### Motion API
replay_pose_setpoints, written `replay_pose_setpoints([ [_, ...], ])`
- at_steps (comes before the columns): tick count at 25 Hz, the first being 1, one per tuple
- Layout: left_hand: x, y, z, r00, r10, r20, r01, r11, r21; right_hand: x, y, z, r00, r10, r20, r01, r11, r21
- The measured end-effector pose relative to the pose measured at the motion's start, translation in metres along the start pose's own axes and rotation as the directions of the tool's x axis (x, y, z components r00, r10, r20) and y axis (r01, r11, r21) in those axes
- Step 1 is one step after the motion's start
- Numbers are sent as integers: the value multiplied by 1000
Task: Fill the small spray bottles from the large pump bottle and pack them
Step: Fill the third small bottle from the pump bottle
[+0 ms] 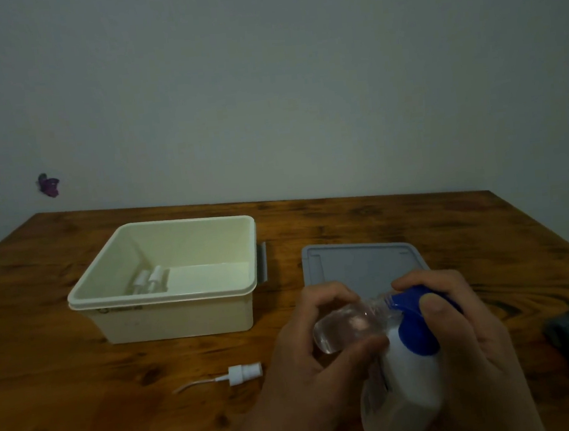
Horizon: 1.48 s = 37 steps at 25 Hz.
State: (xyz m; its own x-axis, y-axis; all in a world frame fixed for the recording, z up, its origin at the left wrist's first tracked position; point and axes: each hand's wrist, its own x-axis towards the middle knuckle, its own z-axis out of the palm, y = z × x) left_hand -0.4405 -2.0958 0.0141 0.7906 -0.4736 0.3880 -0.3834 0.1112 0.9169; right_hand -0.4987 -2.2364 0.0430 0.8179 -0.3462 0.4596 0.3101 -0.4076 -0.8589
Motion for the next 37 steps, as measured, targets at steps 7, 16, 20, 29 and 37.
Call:
replay_pose_setpoints([
  [7,-1,0,0,1000,-25,-4,25,1000,8,-2,2,2,1000,29,-4,-29,1000,5],
  [16,0,4,0,1000,-4,-17,4,1000,10,0,-1,0,1000,4,4,-4,1000,-20],
  [20,-2,4,0,1000,-14,-6,14,1000,24,-1,1,1,999,16,31,-15,999,-43],
  [29,0,6,0,999,36,7,-36,999,28,-2,-5,-2,999,19,26,-19,1000,-3],
  [37,-2,2,0,1000,-1,-15,1,1000,10,-2,-1,1,1000,-1,14,1,1000,-5],
])
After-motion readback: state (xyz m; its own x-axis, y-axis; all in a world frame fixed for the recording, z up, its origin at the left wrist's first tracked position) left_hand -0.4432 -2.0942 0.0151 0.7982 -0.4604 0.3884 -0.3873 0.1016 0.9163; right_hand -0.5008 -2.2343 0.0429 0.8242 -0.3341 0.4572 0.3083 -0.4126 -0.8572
